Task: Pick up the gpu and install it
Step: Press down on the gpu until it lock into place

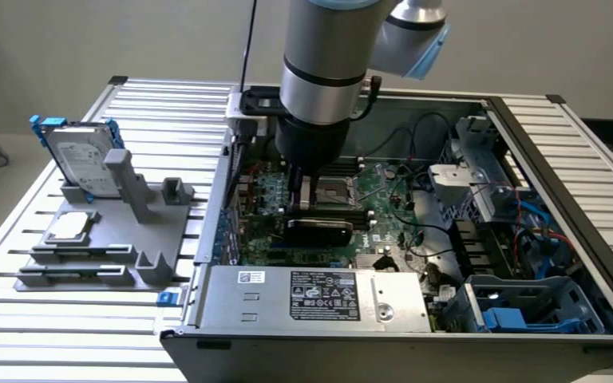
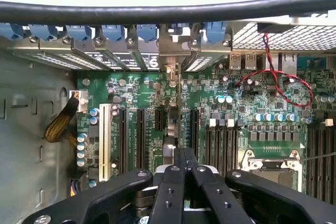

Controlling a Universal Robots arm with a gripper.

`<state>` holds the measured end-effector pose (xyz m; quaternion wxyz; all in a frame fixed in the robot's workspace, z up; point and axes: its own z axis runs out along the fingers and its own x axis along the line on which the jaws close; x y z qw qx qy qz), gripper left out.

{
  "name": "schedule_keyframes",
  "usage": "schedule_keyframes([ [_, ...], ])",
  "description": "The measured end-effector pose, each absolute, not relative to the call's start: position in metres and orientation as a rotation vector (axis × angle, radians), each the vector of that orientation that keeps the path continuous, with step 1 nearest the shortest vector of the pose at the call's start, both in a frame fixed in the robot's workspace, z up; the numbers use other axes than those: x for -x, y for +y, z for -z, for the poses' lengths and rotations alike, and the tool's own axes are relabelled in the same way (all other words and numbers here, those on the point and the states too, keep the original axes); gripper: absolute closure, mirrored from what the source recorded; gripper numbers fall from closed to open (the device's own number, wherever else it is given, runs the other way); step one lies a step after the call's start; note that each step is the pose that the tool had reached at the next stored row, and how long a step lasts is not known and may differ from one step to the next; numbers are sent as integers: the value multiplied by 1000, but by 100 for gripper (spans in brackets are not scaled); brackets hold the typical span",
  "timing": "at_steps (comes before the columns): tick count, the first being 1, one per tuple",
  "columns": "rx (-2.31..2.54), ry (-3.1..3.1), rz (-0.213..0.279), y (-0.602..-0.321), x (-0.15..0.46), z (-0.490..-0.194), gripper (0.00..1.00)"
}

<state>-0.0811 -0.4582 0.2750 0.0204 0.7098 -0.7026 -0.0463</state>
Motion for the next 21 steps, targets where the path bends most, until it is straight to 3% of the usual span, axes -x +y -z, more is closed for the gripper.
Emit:
schedule_keyframes([
  [21,-2245,-2140,134,-457,81,-273,89],
])
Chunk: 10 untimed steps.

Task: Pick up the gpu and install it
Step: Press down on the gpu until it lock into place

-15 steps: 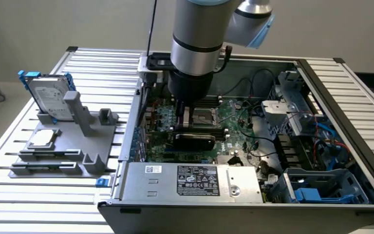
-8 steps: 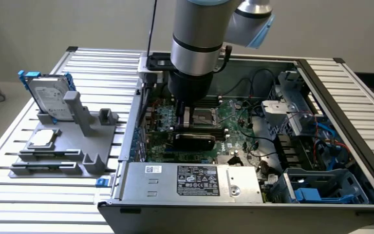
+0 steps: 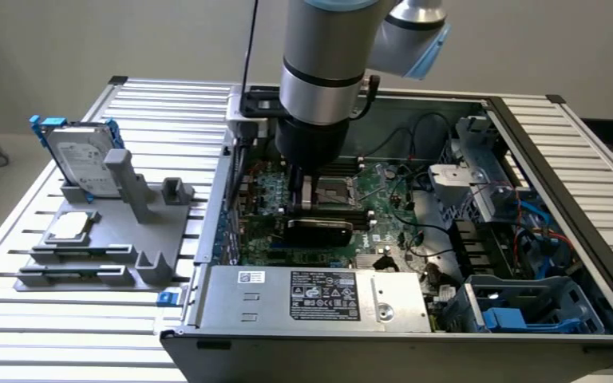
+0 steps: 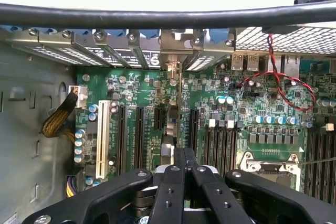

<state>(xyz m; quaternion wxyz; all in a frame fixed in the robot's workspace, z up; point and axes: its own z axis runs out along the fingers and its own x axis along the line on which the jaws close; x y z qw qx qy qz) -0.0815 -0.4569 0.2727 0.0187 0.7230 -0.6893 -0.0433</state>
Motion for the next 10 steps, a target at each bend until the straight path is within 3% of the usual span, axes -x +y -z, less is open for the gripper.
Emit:
schedule_keyframes([
  [10,-2259,-2126,133,-457,82,-271,89],
])
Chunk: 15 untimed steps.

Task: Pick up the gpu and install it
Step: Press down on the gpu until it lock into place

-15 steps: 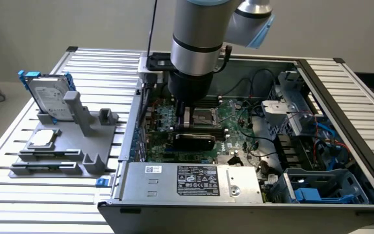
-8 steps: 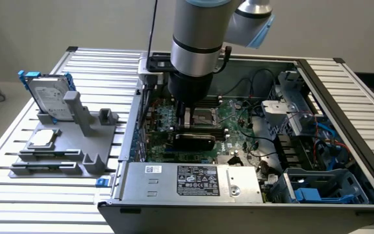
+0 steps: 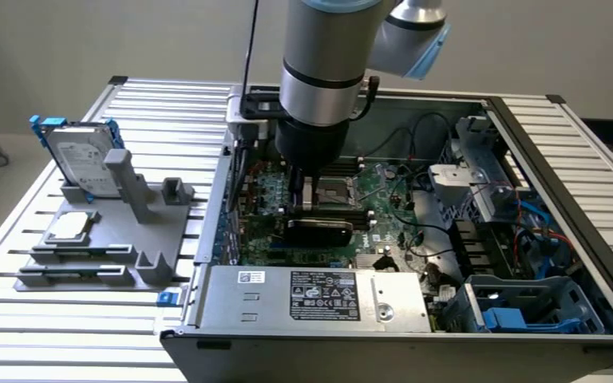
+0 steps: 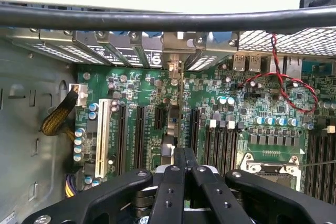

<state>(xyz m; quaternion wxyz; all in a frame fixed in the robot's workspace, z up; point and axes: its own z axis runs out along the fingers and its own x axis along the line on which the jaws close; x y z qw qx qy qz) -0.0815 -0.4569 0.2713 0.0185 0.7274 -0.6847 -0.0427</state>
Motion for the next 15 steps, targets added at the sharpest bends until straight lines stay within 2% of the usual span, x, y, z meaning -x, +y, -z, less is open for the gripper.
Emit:
schedule_keyframes([
  [15,-2261,-2125,131,-457,82,-268,89],
])
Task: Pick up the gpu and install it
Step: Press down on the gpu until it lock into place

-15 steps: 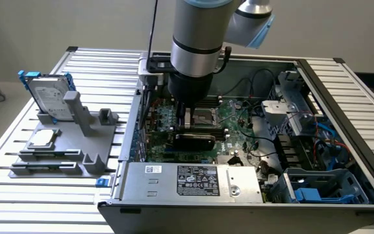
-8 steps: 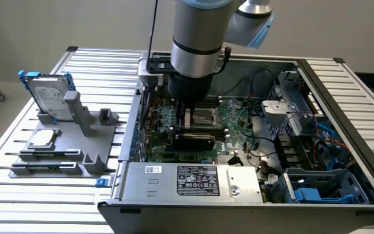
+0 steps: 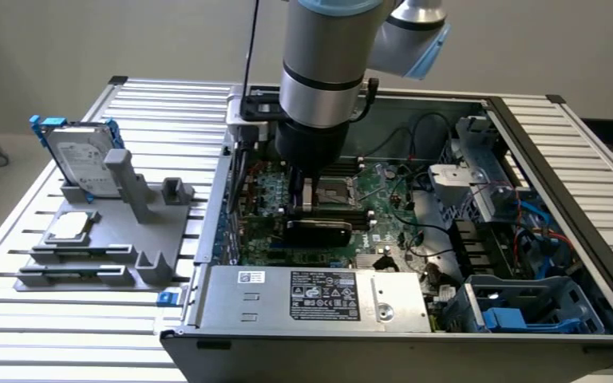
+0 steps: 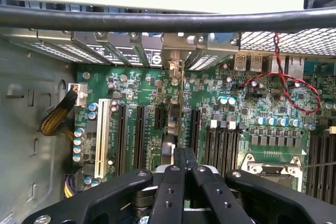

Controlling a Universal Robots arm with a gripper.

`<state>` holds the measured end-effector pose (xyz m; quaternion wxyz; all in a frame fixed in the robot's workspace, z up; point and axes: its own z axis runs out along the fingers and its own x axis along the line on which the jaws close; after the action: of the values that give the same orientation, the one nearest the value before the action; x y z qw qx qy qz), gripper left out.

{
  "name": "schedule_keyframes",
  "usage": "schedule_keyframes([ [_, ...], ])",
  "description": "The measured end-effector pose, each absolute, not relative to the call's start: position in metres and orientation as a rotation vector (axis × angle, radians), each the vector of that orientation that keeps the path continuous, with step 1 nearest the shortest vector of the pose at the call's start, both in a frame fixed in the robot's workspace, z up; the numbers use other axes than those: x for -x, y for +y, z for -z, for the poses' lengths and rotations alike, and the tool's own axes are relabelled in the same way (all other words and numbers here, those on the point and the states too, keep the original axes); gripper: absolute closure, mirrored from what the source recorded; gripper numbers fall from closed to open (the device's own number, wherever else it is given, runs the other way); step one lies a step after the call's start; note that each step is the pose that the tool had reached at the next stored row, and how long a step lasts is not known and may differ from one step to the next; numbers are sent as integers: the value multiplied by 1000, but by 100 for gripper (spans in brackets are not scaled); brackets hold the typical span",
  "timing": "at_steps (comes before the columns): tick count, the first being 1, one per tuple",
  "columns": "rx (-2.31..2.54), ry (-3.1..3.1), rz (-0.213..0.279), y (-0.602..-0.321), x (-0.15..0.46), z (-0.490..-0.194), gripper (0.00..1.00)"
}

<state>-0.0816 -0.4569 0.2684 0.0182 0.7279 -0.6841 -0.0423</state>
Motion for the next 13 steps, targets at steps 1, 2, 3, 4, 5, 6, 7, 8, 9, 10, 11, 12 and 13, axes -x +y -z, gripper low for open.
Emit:
schedule_keyframes([
  [1,-2261,-2125,131,-457,82,-268,89],
  [2,-2261,-2125,131,-457,82,-268,89],
  [3,-2261,-2125,131,-457,82,-268,89],
  [4,-2262,-2124,131,-457,82,-268,89],
  [5,-2262,-2124,131,-458,82,-268,89],
  [6,-2262,-2124,131,-458,82,-268,89],
  [7,-2262,-2124,131,-458,81,-268,89],
  [8,-2262,-2124,131,-458,81,-268,89],
  [9,-2262,-2124,131,-459,81,-268,89],
  [10,-2262,-2124,131,-459,81,-268,89],
  [11,-2262,-2124,131,-459,81,-269,89],
  [12,-2263,-2124,131,-459,80,-269,89],
  [13,-2263,-2124,131,-459,80,-270,89],
])
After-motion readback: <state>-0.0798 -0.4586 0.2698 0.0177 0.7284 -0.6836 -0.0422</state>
